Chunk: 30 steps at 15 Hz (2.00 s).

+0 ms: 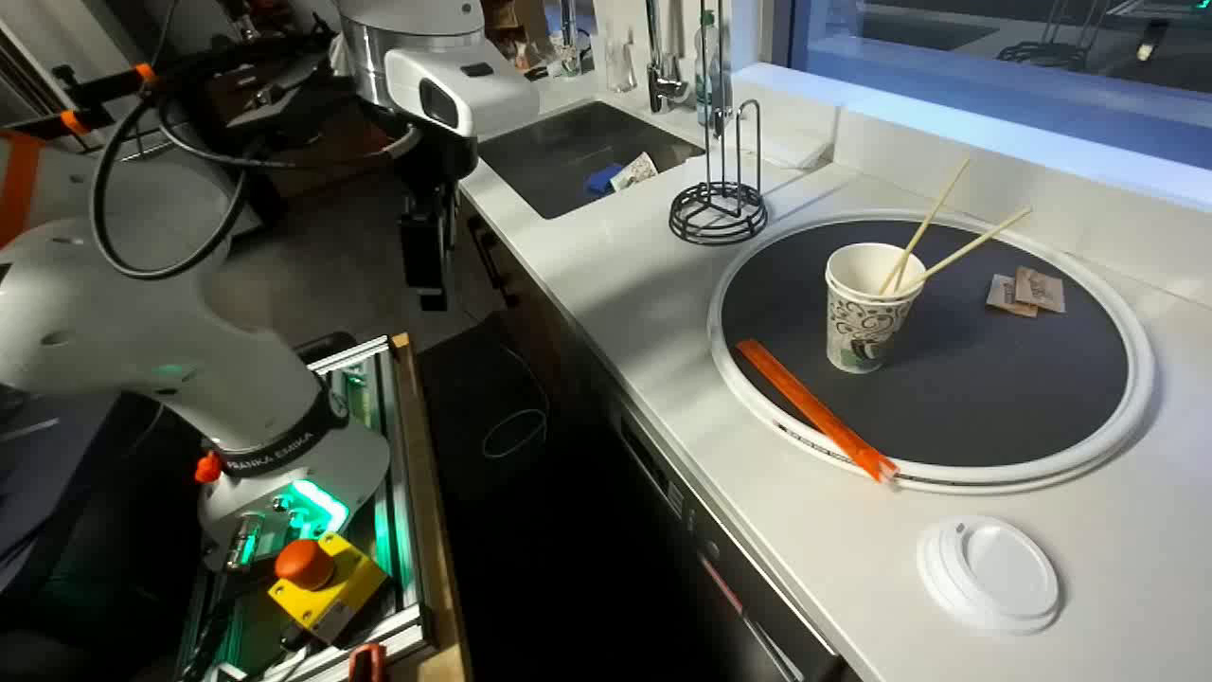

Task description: Move the chopsticks to the tray

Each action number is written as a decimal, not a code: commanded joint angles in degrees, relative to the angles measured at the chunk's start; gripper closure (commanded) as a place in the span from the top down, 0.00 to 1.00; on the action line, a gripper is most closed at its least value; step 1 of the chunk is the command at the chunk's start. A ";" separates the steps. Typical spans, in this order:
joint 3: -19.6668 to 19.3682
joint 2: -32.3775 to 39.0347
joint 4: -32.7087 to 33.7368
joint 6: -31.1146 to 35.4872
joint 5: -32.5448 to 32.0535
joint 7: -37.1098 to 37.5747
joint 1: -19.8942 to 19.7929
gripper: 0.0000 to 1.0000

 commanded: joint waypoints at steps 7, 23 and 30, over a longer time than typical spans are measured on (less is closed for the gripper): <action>-0.15 1.05 0.79 1.00 0.67 1.73 -0.63 1.00; -1.71 30.85 24.66 26.65 3.15 4.48 -0.58 1.00; 0.22 38.41 28.42 41.44 -0.28 10.91 -0.17 1.00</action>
